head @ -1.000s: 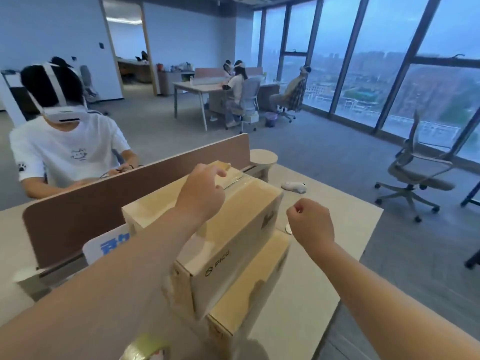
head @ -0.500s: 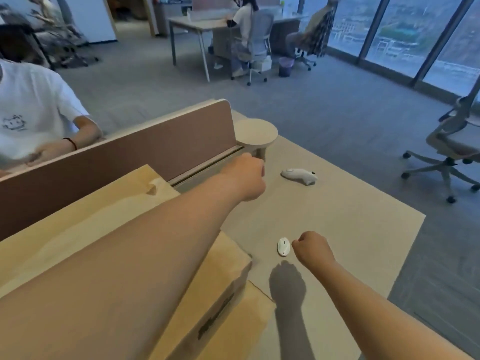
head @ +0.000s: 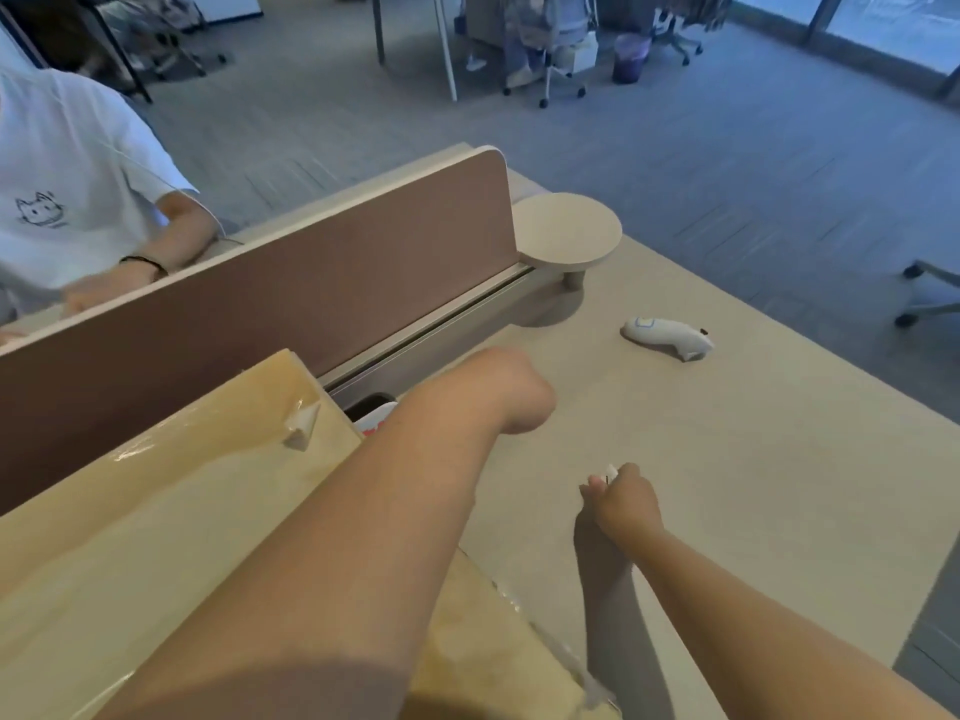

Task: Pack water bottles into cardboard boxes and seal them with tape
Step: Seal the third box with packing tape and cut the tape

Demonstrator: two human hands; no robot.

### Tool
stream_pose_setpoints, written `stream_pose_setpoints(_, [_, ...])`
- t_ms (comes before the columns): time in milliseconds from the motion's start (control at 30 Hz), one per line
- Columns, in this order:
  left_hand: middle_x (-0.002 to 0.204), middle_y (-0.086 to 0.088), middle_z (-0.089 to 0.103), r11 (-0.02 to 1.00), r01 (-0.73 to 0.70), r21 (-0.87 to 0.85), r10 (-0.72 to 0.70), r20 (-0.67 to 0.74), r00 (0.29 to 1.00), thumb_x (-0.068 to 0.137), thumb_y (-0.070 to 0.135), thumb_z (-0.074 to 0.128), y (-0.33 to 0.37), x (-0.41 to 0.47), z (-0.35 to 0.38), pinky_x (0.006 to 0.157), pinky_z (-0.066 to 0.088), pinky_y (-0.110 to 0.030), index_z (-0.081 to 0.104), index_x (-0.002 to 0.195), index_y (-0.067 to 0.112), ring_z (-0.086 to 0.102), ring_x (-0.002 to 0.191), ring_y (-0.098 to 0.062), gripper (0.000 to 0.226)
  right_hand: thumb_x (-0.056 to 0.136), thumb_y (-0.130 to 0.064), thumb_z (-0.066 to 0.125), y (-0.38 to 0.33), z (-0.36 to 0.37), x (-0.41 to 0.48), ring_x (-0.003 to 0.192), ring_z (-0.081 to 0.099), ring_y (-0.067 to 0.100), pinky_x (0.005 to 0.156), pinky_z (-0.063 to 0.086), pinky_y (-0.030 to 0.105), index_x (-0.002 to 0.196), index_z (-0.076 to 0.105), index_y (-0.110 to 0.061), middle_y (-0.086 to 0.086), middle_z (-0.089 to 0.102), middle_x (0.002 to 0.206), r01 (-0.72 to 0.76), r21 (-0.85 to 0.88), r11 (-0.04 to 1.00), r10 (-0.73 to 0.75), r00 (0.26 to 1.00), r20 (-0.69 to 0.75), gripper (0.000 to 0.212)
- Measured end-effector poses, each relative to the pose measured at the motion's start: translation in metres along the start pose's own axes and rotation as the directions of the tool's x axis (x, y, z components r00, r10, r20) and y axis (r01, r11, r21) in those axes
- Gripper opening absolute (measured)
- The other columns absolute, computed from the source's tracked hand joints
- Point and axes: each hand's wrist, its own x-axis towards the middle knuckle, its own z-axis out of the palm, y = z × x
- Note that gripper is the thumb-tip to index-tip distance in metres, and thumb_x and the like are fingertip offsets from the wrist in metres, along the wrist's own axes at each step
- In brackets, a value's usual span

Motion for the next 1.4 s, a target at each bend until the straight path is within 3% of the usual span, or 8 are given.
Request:
stream_pose_setpoints(200, [0.081, -0.004, 0.064, 0.920, -0.137, -0.367, 0.043, -0.253, 0.966, 0.089, 0.015, 0.050, 0.001, -0.048, -0.034, 0.076, 0.049, -0.033, 0.070, 0.083, 0.022, 0.054, 0.079, -0.026, 0.022, 0.091, -0.025, 0.056, -0.042, -0.049, -0.059, 0.066, 0.062, 0.020, 0.062, 0.049, 0.032, 0.094, 0.056, -0.008, 0.011, 0.066, 0.084, 0.179, 0.390, 0.903, -0.187, 0.982, -0.018, 0.017])
stream_pose_setpoints(567, [0.082, -0.002, 0.064, 0.862, -0.241, -0.446, -0.149, -0.677, 0.721, 0.090, 0.016, 0.050, -0.111, -0.249, -0.124, 0.084, 0.050, -0.034, 0.063, 0.070, 0.026, 0.061, 0.090, -0.025, 0.025, 0.098, -0.027, 0.032, -0.149, -0.149, -0.274, 0.089, 0.054, 0.027, 0.081, 0.047, 0.046, 0.109, 0.049, -0.011, 0.013, 0.057, 0.102, 0.687, 0.195, 0.700, -0.684, 0.724, -0.093, 0.025])
stream_pose_setpoints(767, [0.093, -0.007, 0.072, 0.865, -0.093, -0.493, -0.250, -0.585, 0.772, 0.080, 0.022, 0.052, -0.209, -0.331, -0.095, 0.101, 0.045, -0.050, 0.072, 0.073, 0.021, 0.065, 0.102, -0.033, 0.021, 0.100, -0.021, 0.035, -0.171, -0.122, -0.387, 0.070, 0.057, 0.018, 0.060, 0.048, 0.029, 0.102, 0.048, -0.008, 0.009, 0.063, 0.090, 0.783, 0.161, 0.601, -0.772, 0.621, -0.135, 0.019])
stream_pose_setpoints(867, [0.101, -0.015, 0.071, 0.886, -0.032, -0.463, -0.261, -0.554, 0.791, 0.086, 0.013, 0.051, -0.252, -0.364, -0.064, 0.091, 0.053, -0.042, 0.072, 0.095, 0.006, 0.065, 0.099, -0.033, 0.024, 0.102, -0.026, 0.031, -0.163, -0.077, -0.438, 0.066, 0.052, 0.014, 0.055, 0.041, 0.029, 0.106, 0.045, -0.008, 0.004, 0.062, 0.088, 0.833, 0.034, 0.553, -0.827, 0.553, -0.100, 0.023])
stream_pose_setpoints(1067, [0.098, -0.016, 0.068, 0.908, 0.177, -0.381, -0.306, -0.313, 0.899, 0.092, 0.012, 0.052, -0.326, -0.388, 0.011, 0.062, 0.047, -0.024, 0.068, 0.097, 0.000, 0.064, 0.086, -0.028, 0.021, 0.101, -0.030, 0.032, -0.125, 0.003, -0.512, 0.063, 0.046, 0.025, 0.055, 0.031, 0.034, 0.084, 0.042, -0.012, 0.003, 0.049, 0.067, 0.883, -0.173, 0.437, -0.899, 0.429, -0.086, 0.026])
stream_pose_setpoints(1200, [0.103, -0.013, 0.070, 0.945, 0.261, -0.199, -0.280, -0.072, 0.957, 0.090, 0.021, 0.054, -0.352, -0.384, 0.049, 0.083, 0.053, -0.037, 0.069, 0.099, 0.002, 0.064, 0.088, -0.027, 0.026, 0.099, -0.036, 0.034, -0.091, 0.042, -0.546, 0.060, 0.044, 0.031, 0.050, 0.024, 0.033, 0.089, 0.044, -0.014, -0.001, 0.045, 0.062, 0.936, -0.223, 0.272, -0.962, 0.269, -0.042, 0.026])
stream_pose_setpoints(1300, [0.105, -0.007, 0.068, 0.965, 0.253, -0.074, -0.243, 0.118, 0.963, 0.084, 0.040, 0.055, -0.359, -0.373, 0.075, 0.088, 0.051, -0.035, 0.068, 0.103, 0.009, 0.064, 0.093, -0.024, 0.038, 0.099, -0.035, 0.036, -0.065, 0.079, -0.546, 0.069, 0.059, 0.036, 0.055, 0.027, 0.032, 0.087, 0.042, -0.015, 0.008, 0.058, 0.069, 0.951, -0.196, 0.240, -0.961, 0.262, 0.094, 0.024])
stream_pose_setpoints(1400, [0.097, 0.004, 0.066, 0.973, 0.223, -0.066, -0.199, 0.258, 0.945, 0.093, 0.041, 0.051, -0.359, -0.360, 0.102, 0.094, 0.049, -0.035, 0.064, 0.105, 0.015, 0.061, 0.091, -0.016, 0.032, 0.095, -0.034, 0.037, -0.035, 0.113, -0.542, 0.046, 0.058, 0.029, 0.039, 0.018, 0.027, 0.083, 0.053, -0.013, 0.002, 0.057, 0.054, 0.952, -0.249, 0.180, -0.956, 0.229, 0.184, 0.029])
